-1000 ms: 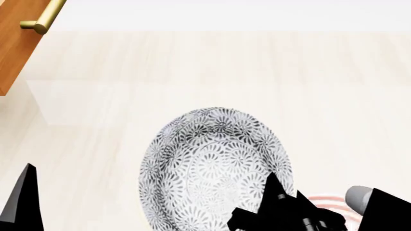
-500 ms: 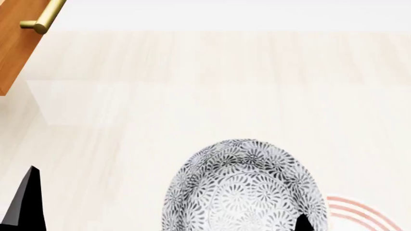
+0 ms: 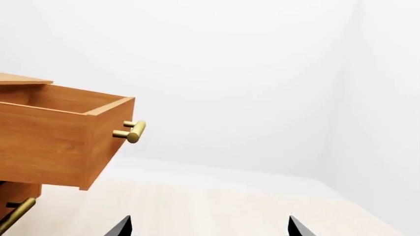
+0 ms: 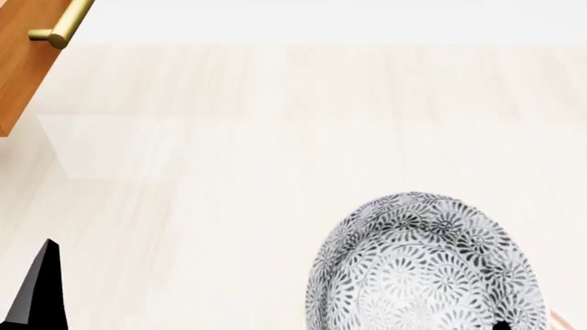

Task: Put the bowl on the plate.

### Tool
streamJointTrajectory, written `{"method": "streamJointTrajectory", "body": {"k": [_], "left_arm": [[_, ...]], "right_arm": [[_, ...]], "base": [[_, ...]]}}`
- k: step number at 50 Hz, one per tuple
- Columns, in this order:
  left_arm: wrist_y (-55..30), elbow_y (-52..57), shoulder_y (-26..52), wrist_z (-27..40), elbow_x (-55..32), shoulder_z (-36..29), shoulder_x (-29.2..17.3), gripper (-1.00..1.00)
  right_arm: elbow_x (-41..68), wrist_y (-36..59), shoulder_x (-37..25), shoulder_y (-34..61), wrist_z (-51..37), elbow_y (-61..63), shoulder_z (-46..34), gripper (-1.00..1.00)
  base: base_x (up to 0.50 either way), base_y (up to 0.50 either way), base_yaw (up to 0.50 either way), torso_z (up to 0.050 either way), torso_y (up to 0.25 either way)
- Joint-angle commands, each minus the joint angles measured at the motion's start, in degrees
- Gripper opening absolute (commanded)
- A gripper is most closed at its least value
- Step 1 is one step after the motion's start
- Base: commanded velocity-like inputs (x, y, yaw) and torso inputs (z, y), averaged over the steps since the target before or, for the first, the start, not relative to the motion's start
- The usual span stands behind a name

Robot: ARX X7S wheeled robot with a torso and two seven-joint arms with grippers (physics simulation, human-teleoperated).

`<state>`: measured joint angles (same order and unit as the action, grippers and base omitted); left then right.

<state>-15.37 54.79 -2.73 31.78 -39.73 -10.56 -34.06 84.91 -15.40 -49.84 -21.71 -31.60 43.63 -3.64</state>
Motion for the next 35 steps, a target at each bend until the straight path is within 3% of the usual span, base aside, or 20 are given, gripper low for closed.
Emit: {"method": "streamJointTrajectory", "body": {"k": [1,16,35], "left_arm": [[-0.07,0.38,0.18,0.52,-0.28,-0.25,-0.32,1.0],[0.67,-0.07,0.09,0.53,-0.53,-0.2,-0.68,1.0],[1.03,-0.2,0.23,0.77,-0.54,-0.69,-1.03,1.0]], "right_arm": [[2.85,-1.57,0.18,1.74,-0.67,-0.31,1.98,-1.0],[4.02,0.45,1.34,10.13,-7.1,-2.57,-0.33,-1.0],[4.32,0.36,1.2,11.03,-11.14,-2.94,0.55,-1.0]], "base": [[0.0,0.0,0.0,0.0,0.0],[0.0,0.0,0.0,0.0,0.0],[0.0,0.0,0.0,0.0,0.001]]}}
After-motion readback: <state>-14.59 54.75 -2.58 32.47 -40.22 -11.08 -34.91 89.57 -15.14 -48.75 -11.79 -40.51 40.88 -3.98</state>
